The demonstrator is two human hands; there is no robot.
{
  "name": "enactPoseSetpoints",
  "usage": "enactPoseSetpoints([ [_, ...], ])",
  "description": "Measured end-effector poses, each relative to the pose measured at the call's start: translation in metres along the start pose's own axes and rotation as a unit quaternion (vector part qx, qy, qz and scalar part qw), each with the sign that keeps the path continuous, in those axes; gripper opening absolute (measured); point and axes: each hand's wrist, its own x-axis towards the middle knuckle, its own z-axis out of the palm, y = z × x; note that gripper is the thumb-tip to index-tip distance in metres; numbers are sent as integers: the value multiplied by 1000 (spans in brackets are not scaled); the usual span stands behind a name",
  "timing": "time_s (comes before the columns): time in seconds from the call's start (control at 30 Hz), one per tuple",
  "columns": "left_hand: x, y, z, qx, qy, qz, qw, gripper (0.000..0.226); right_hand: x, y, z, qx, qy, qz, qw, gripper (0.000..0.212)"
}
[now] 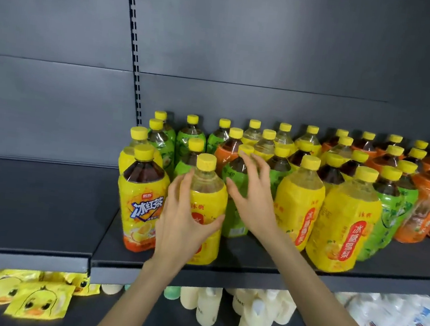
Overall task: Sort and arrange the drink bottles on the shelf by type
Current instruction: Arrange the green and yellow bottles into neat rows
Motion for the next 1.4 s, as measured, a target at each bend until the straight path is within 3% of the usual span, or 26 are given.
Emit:
enactPoseSetpoints([
  [0.13,-16,0,-16,-40,25,9,999,96,7,16,14,-56,-18,20,998,77],
  [0.27,-33,-1,-43,-86,46,-28,995,95,2,18,23,-75,24,6,997,73],
  [0.4,-33,-13,-74,-115,80,-36,990,100,-1,3,35,-71,82,-105,989,60],
  [0.47,-29,-21,-85,-104,88,-28,990,102,7,-11,39,-34,15,-148,988,60],
  [0.53,-27,-27,-90,-92,91,-23,991,101,21,-21,44,25,-101,-103,989,70],
  [0.63,-29,-35,-92,-86,95,-30,991,99,44,-25,45,140,-293,-8,946,97],
  [0.7,-32,-38,-92,-90,97,-39,990,98,52,-23,45,160,-342,1,926,106],
  [0.8,-32,-43,-89,-89,96,-51,990,98,50,-22,53,130,-294,2,947,107],
  [0.9,-30,-45,-85,-83,97,-58,990,97,38,-26,74,45,-166,-18,985,107],
  [1.03,-29,-46,-82,-78,90,-61,991,98,37,-26,93,-7,-52,-4,999,107],
  [1.2,-29,-51,-79,-69,87,-66,992,99,22,-18,94,193,-87,71,975,104],
  [1.3,-28,-52,-78,-67,83,-64,992,99,8,-7,101,226,-122,95,962,104],
  [1.4,-27,-53,-77,-69,82,-62,992,99,1,-5,107,242,-101,135,955,104],
])
